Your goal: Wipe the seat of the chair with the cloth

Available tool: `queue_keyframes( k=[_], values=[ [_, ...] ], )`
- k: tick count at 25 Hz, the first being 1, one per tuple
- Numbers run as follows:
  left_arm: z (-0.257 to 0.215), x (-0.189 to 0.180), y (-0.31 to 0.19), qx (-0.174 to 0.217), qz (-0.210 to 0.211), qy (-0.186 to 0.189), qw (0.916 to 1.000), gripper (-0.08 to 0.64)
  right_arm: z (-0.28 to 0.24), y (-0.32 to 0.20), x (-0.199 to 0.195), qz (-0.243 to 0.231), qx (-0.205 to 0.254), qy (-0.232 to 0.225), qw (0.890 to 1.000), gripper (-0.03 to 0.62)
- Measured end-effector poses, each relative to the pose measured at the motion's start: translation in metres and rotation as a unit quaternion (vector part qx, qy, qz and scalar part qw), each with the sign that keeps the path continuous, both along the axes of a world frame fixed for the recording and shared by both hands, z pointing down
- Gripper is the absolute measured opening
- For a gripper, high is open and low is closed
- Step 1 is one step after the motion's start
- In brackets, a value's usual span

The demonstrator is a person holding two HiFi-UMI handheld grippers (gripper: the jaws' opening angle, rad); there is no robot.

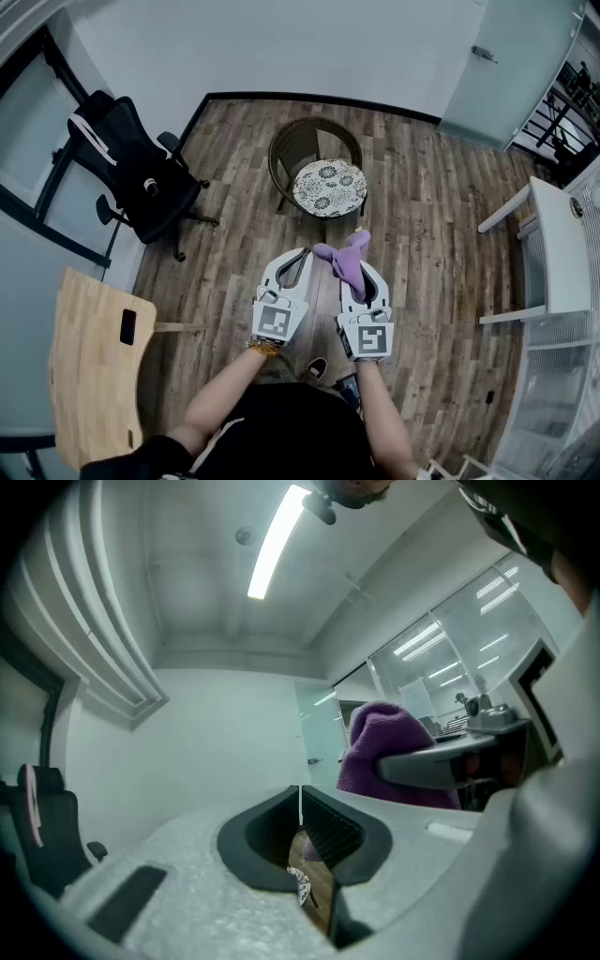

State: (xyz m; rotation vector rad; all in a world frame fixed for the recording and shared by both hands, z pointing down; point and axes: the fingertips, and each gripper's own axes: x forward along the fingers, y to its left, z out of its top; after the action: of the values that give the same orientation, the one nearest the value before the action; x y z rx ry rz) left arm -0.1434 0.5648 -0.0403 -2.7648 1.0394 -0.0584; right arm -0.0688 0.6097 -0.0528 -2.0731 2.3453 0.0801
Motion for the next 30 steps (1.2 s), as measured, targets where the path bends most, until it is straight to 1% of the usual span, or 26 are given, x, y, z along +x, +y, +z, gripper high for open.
queue_keyframes(
  k=[3,6,10,14,18,20,26,30],
  values=[
    [0.013,0.003,-0.018,-0.005,-0.002,-0.009,0.9999,0.020,0.006,-0.018,0.001,-0.019,0.001,-0.014,1.000,0.089],
    [0.020,0.006,-0.042,-0.010,-0.005,-0.005,0.9999,0.020,0.022,-0.040,0.003,-0.033,0.002,-0.012,0.999,0.091],
    [0.026,0.013,-0.086,-0.019,-0.006,-0.001,0.9998,0.020,0.032,-0.081,0.013,-0.025,-0.017,-0.010,0.999,0.091],
    [0.035,0.013,-0.134,-0.031,-0.006,0.009,0.9995,0.020,0.047,-0.122,0.014,-0.030,-0.037,0.008,0.999,0.091],
    [0.041,0.015,-0.175,-0.042,0.004,0.018,0.9989,0.020,0.051,-0.164,0.014,-0.029,-0.056,0.021,0.998,0.091],
    [0.046,0.019,-0.192,-0.045,0.008,0.018,0.9988,0.020,0.056,-0.181,0.014,-0.039,-0.061,0.033,0.997,0.091],
    [0.073,0.037,-0.233,-0.065,0.009,-0.002,0.9978,0.020,0.083,-0.223,0.027,-0.068,-0.076,0.045,0.994,0.091],
    [0.093,0.054,-0.260,-0.079,0.003,-0.025,0.9966,0.020,0.106,-0.251,0.041,-0.091,-0.092,0.037,0.991,0.091]
  ],
)
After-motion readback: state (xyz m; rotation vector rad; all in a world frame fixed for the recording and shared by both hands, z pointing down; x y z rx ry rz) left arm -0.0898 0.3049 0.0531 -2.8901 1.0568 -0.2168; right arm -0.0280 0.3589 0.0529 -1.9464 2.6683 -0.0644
